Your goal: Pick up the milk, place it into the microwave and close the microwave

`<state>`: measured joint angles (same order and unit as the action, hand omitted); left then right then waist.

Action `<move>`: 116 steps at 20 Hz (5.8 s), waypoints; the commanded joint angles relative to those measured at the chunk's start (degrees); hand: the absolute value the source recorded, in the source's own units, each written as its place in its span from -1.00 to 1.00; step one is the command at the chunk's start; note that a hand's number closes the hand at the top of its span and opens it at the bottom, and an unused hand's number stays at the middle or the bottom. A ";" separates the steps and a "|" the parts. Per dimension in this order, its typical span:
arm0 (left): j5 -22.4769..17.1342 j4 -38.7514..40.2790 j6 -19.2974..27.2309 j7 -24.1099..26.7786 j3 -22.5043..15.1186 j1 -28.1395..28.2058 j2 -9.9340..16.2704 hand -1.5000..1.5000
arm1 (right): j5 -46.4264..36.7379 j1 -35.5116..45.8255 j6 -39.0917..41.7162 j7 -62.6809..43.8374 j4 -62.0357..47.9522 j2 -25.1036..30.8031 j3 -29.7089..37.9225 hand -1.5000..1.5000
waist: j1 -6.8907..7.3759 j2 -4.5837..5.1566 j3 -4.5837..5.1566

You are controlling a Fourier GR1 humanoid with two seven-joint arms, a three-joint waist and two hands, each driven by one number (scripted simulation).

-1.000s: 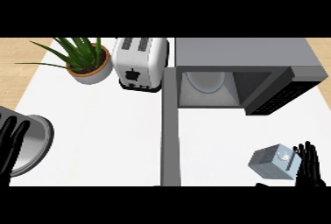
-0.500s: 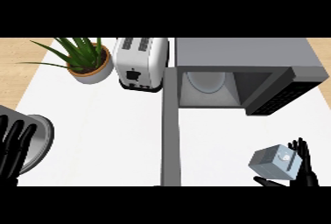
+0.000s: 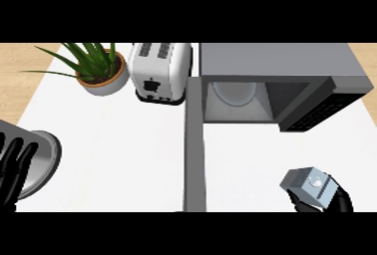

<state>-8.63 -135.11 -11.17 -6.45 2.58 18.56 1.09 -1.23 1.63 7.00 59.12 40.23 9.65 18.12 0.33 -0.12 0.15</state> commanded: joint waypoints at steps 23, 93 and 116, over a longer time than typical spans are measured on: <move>-5.35 3.23 -3.39 1.25 7.15 0.76 0.67 -1.00 | 1.56 -2.61 -15.39 -16.70 31.42 -9.63 -26.99 1.00 | -0.06 0.05 -0.14; 1.87 5.20 -7.64 2.47 5.39 -0.08 0.11 -1.00 | -12.82 58.47 -48.34 -25.04 -31.35 3.37 -7.82 -1.00 | 2.52 1.19 -0.25; 3.45 5.58 -4.70 3.92 0.24 2.81 -1.07 -1.00 | -4.90 44.54 -21.08 -14.77 -24.30 1.71 -2.82 -1.00 | -0.64 -0.03 -0.15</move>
<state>-6.42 -131.52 -17.51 -3.48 4.39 22.39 0.23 -7.34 52.29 -18.71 41.82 14.56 10.75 15.06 1.86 -0.03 0.47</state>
